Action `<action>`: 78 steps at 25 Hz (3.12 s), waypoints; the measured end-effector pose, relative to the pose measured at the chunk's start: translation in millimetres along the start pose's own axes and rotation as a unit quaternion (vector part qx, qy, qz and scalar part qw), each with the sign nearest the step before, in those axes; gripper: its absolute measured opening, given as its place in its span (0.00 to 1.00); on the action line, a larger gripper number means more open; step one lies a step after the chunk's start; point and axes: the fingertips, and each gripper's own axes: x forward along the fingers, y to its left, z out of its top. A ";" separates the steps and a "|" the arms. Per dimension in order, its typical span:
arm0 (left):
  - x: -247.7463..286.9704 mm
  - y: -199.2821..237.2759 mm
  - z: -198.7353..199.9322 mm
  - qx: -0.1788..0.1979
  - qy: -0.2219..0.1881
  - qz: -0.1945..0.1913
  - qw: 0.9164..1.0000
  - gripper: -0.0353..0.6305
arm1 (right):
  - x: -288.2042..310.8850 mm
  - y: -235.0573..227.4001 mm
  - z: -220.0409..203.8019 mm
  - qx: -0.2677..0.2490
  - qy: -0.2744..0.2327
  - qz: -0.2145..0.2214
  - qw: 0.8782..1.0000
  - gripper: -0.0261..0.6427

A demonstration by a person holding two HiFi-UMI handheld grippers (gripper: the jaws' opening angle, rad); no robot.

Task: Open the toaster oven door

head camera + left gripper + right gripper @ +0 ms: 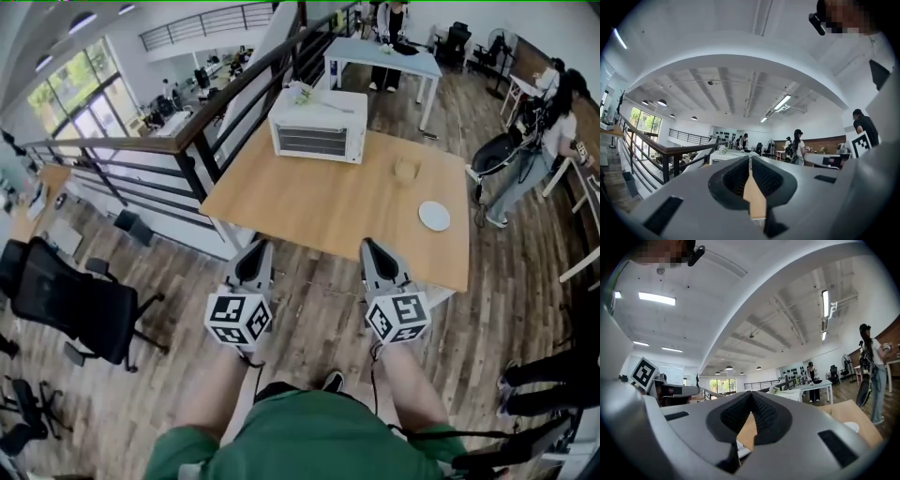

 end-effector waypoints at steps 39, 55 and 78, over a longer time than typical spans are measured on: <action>407.7 232.8 -49.1 -0.288 0.028 -0.090 0.953 0.52 | 313.5 -198.6 -51.1 0.034 0.036 -0.112 0.993 0.43; 553.4 263.5 -145.2 -0.491 0.066 0.001 0.869 0.53 | 329.3 -296.1 -65.1 0.081 0.046 -0.102 0.990 0.46; 638.1 277.7 -195.0 -0.565 0.077 0.033 0.821 0.28 | 299.5 -330.9 -82.8 0.074 0.070 -0.167 0.981 0.45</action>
